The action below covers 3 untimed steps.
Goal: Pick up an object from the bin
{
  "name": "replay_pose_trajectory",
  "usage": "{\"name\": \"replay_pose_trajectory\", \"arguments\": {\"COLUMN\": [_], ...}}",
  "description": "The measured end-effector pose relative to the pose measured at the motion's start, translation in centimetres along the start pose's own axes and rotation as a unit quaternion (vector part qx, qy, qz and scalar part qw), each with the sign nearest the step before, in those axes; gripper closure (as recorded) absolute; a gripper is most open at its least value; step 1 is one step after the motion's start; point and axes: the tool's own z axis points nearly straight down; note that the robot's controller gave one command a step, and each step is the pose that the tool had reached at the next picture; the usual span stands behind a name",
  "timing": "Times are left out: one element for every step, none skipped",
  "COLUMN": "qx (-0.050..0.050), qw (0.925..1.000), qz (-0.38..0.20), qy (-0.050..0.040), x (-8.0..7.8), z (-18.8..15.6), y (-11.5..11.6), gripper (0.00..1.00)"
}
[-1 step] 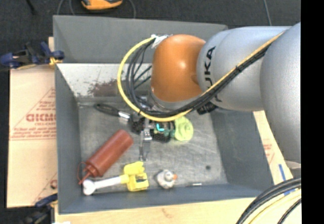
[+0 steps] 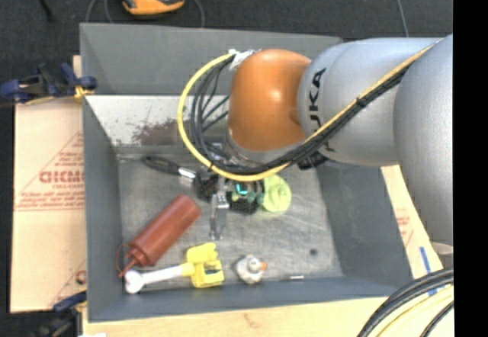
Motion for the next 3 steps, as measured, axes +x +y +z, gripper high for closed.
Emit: {"name": "replay_pose_trajectory", "arguments": {"qx": [0.000, 0.000, 0.000], "qw": [1.0000, 1.0000, 0.9970], "qz": [0.000, -0.008, 0.077], "qy": [-0.0005, 0.0014, 0.0004], "x": [-0.1, 1.9, 0.5], "z": [0.1, 4.1, 7.5], "y": [0.0, -1.5, -0.9], "gripper": [0.00, 0.00, 0.00]}}
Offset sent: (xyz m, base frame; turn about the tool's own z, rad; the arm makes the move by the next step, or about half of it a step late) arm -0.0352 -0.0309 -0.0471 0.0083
